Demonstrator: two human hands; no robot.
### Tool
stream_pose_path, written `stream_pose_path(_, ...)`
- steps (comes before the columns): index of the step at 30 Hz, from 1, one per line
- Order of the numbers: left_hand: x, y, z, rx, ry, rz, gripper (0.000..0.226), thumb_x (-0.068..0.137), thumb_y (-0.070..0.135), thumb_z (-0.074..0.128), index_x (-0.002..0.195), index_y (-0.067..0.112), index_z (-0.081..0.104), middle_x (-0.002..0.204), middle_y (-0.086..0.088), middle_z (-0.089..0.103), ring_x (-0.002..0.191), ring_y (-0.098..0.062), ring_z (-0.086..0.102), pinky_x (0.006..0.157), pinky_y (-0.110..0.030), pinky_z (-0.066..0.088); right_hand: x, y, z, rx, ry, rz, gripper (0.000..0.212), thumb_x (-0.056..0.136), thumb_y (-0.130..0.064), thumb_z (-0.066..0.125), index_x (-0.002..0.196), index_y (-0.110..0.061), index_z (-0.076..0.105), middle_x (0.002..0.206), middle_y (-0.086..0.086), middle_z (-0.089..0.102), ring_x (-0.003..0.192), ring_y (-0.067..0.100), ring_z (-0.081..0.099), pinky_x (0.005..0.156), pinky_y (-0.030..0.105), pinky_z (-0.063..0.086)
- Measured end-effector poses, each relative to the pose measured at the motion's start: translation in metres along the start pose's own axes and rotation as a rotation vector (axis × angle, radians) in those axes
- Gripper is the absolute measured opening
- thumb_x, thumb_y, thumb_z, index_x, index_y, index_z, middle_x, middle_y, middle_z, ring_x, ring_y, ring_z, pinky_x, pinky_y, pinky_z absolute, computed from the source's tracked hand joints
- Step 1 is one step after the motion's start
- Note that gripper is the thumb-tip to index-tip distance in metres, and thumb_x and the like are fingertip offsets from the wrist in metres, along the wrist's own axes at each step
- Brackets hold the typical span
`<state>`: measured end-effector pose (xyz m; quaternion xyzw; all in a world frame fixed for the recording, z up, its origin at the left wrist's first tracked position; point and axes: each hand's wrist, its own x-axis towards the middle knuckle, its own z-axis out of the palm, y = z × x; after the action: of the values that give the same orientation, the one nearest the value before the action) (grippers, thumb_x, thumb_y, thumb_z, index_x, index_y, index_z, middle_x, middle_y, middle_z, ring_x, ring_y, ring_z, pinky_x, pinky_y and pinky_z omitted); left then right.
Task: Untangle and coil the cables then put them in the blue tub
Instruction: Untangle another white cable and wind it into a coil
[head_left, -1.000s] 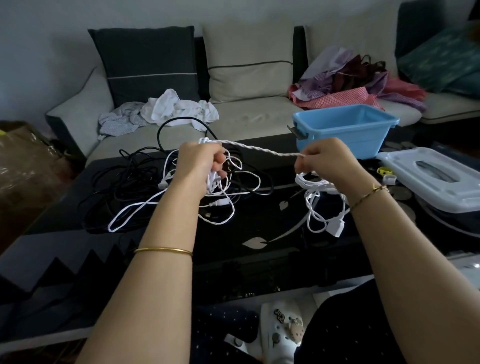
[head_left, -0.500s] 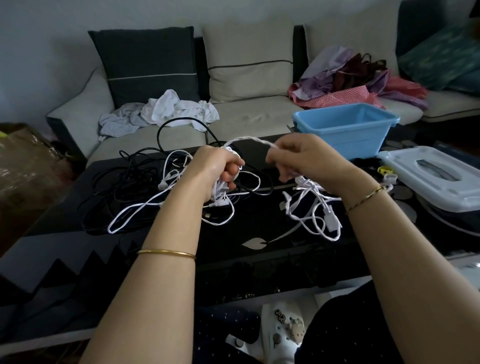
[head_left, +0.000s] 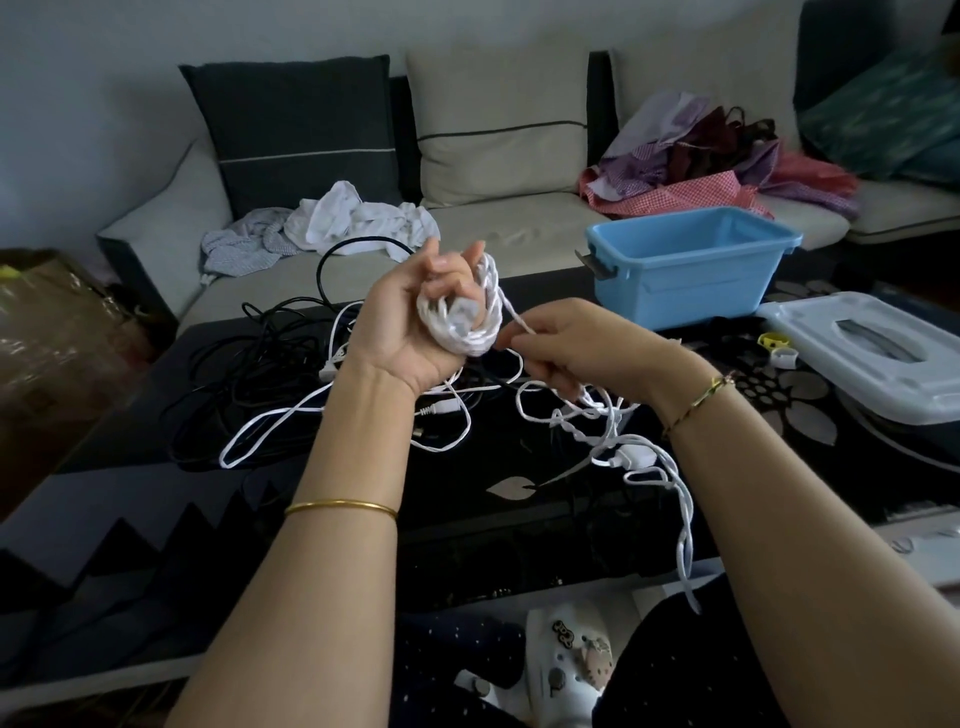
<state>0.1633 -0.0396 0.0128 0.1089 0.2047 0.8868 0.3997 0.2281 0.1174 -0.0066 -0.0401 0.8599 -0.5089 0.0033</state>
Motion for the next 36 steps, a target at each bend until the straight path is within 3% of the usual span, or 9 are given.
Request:
stream_pose_path(4,0.005,-0.008,0.006,0.127,0.012,0.220,0.024,0.085,0.002,0.048,0.108,-0.004,0.045,0.064,-0.001,0.054,0.050,-0.007,0.050,0.069,-0.027,0.057,0.002,-0.003,0.003,0.074,-0.166,0.032,0.020,0.094,0.004,0.047,0.113,0.001,0.053,0.070,0.014,0.065,0.052,0.016,0.062,0.055,0.025,0.054)
stream_pose_path(8,0.004,-0.011,0.012,0.094,-0.027,0.326,0.017,0.084,0.002,0.046,0.097,-0.006,0.055,0.074,-0.008,0.068,0.061,-0.013,0.067,0.077,-0.043,0.058,-0.001,0.000,0.000,-0.108,-0.188,0.013,0.018,0.095,-0.007,0.051,0.106,0.005,0.059,0.083,0.014,0.073,0.072,0.020,0.069,0.056,0.013,0.046)
stream_pose_path(13,0.005,-0.009,0.005,0.281,0.201,0.220,0.021,0.091,0.007,0.034,0.079,0.008,0.051,0.044,0.006,0.045,0.037,-0.004,0.039,0.049,-0.017,0.049,0.003,0.008,0.001,0.182,0.001,0.074,0.028,0.092,-0.001,0.042,0.118,-0.004,0.053,0.085,0.014,0.071,0.067,0.023,0.067,0.059,0.021,0.046)
stream_pose_path(17,0.006,-0.015,0.006,0.466,0.252,0.137,0.029,0.094,0.013,0.032,0.068,0.012,0.046,0.036,0.010,0.030,0.028,-0.004,0.027,0.041,-0.012,0.035,0.009,0.001,0.002,0.514,-0.012,0.033,0.037,0.096,-0.028,0.042,0.118,-0.003,0.057,0.102,0.018,0.067,0.051,0.021,0.055,0.057,0.031,0.049)
stream_pose_path(19,0.006,-0.017,0.007,0.515,0.225,0.111,0.030,0.094,0.014,0.033,0.067,0.012,0.045,0.033,0.009,0.028,0.027,-0.004,0.025,0.038,-0.013,0.033,0.011,-0.001,0.011,0.407,0.063,-0.047,0.040,0.099,-0.039,0.042,0.105,-0.005,0.062,0.088,0.013,0.066,0.043,0.019,0.047,0.046,0.027,0.042)
stream_pose_path(24,0.005,-0.018,0.009,0.543,0.200,0.056,0.032,0.099,0.026,0.040,0.068,0.015,0.042,0.031,0.009,0.025,0.024,-0.004,0.025,0.035,-0.013,0.032,0.014,-0.001,0.019,0.292,0.207,-0.155,0.033,0.102,-0.030,0.040,0.077,-0.012,0.051,0.052,0.005,0.039,0.037,0.015,0.034,0.037,0.025,0.031)
stream_pose_path(29,-0.001,-0.016,0.007,0.499,0.129,-0.038,0.039,0.100,0.034,0.038,0.065,0.016,0.044,0.029,0.008,0.027,0.025,-0.005,0.030,0.038,-0.015,0.042,0.014,0.001,0.013,0.342,0.144,-0.155,0.033,0.100,-0.018,0.043,0.068,-0.014,0.040,0.053,0.002,0.026,0.044,0.014,0.025,0.038,0.021,0.022)
stream_pose_path(33,-0.002,-0.020,0.009,0.421,0.071,-0.056,0.040,0.099,0.034,0.036,0.064,0.015,0.044,0.028,0.007,0.026,0.030,-0.004,0.035,0.060,-0.027,0.059,0.017,0.007,0.009,0.389,0.146,-0.203,0.027,0.100,-0.014,0.043,0.074,-0.007,0.046,0.050,0.002,0.034,0.039,0.009,0.028,0.038,0.016,0.021)
stream_pose_path(36,-0.002,-0.021,0.012,0.368,0.015,-0.065,0.039,0.097,0.032,0.038,0.064,0.013,0.047,0.028,0.007,0.027,0.027,-0.004,0.034,0.048,-0.020,0.052,0.018,0.012,0.007,0.418,0.138,-0.258,0.025,0.101,-0.014,0.041,0.080,-0.004,0.048,0.051,0.003,0.036,0.039,0.007,0.029,0.038,0.016,0.022)
